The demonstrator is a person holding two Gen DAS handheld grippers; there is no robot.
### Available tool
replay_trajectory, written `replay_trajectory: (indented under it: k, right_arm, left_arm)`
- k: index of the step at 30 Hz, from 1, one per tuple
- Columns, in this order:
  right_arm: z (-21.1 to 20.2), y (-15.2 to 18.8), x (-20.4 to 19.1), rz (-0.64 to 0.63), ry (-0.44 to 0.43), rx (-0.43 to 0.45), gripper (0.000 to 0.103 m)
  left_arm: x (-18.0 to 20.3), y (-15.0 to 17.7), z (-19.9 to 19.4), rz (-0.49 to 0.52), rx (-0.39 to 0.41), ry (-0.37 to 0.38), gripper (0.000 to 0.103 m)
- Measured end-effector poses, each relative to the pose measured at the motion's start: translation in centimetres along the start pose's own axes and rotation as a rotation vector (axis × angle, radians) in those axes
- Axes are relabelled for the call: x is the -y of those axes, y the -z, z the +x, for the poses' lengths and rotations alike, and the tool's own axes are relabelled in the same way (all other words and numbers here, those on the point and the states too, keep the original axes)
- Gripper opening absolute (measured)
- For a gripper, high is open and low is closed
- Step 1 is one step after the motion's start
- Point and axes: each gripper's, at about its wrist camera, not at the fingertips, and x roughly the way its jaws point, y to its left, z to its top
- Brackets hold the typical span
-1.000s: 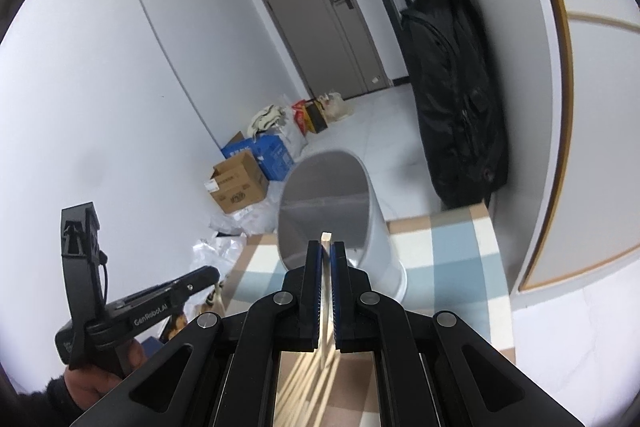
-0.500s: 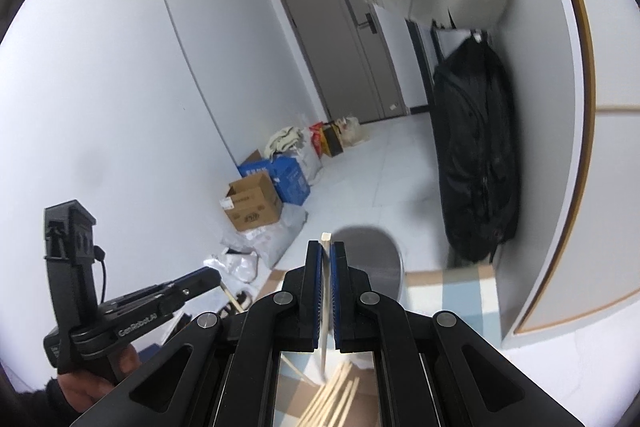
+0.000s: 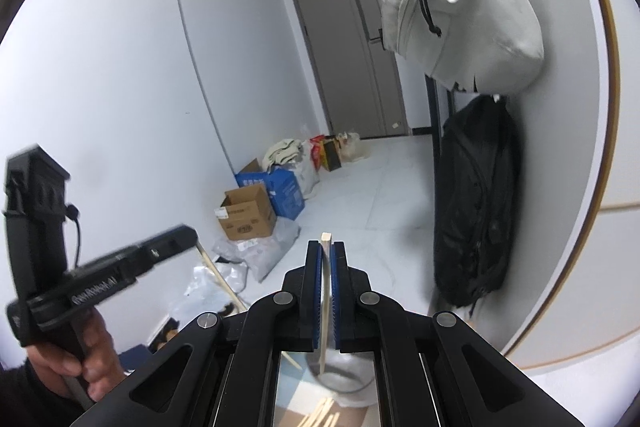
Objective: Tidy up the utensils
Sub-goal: 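Carry the stick in the right gripper over the holder while the left carries its stick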
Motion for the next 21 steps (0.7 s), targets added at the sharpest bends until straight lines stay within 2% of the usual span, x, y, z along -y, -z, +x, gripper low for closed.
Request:
replay_trajectory:
  k: [4, 12, 18, 21]
  right_arm:
    - [1.0, -1.5, 0.3, -0.028, 0.025, 0.002, 0.004]
    - [4.4, -2.7, 2.7, -0.013, 0.048, -0.015, 0.004]
    - [7.1, -1.7, 4.5, 0.012, 0.046, -0.038, 0.004]
    - [8.0, -0.7, 5.3, 0.032, 0.013, -0.045, 0.004]
  left_arm:
    - [1.0, -1.2, 1.4, 0.039, 0.017, -0.003, 0.0]
    - [0.7, -0.7, 5.0, 0.054, 0.004, -0.007, 0.0]
    - [-0.7, 1.0, 7.5, 0.034, -0.052, -0.003, 0.0]
    - [-1.0, 1.4, 8.3, 0.028, -0.07, 0.007, 0.0]
